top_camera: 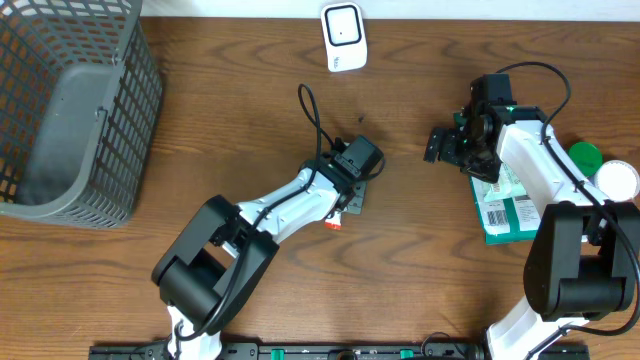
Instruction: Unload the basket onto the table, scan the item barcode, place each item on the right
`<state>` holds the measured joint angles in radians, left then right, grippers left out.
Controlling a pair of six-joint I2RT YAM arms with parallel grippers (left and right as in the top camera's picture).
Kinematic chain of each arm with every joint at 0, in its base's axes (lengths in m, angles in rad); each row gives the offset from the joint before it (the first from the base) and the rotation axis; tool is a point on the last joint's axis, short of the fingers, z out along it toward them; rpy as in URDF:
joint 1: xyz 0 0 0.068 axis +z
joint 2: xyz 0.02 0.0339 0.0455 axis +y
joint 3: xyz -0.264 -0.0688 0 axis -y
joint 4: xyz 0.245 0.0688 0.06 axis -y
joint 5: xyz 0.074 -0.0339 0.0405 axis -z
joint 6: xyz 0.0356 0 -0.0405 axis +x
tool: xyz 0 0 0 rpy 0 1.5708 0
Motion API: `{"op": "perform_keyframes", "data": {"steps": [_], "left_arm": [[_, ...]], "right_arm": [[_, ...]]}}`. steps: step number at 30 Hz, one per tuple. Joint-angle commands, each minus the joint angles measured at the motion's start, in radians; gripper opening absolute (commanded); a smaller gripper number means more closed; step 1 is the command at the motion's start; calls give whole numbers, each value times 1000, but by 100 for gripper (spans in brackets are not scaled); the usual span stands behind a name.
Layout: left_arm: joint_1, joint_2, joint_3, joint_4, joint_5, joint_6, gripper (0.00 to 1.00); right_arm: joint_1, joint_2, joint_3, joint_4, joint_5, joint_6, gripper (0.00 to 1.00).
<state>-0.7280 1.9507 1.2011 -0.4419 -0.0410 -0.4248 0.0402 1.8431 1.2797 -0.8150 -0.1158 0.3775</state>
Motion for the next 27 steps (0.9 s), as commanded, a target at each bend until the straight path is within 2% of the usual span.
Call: {"op": "perform_keyframes", "data": {"steps": [1,5,10,15,22,27], "left_arm": [[-2,-71,-21,-25,23,29,7],[-3,-92,-21,-28,45,87,7],[-2,-111,-21,-27,109,316,7],[-2,-165,-21,-26,108,446,7],[15,-225,-21,6,111,397,7],[19,-257,-21,21,135,397,7]], "right_arm": [[-9,-1,-6,-1,6,-16,99],[-9,-1,-6,-1,1,-16,99],[-9,-1,-6,0,-114,-54,99],[-9,-1,-6,6,-247,-92,99],[2,-1,-21,12,-595,-108,99],[21,-1,-63,114,-814,-125,89]]}}
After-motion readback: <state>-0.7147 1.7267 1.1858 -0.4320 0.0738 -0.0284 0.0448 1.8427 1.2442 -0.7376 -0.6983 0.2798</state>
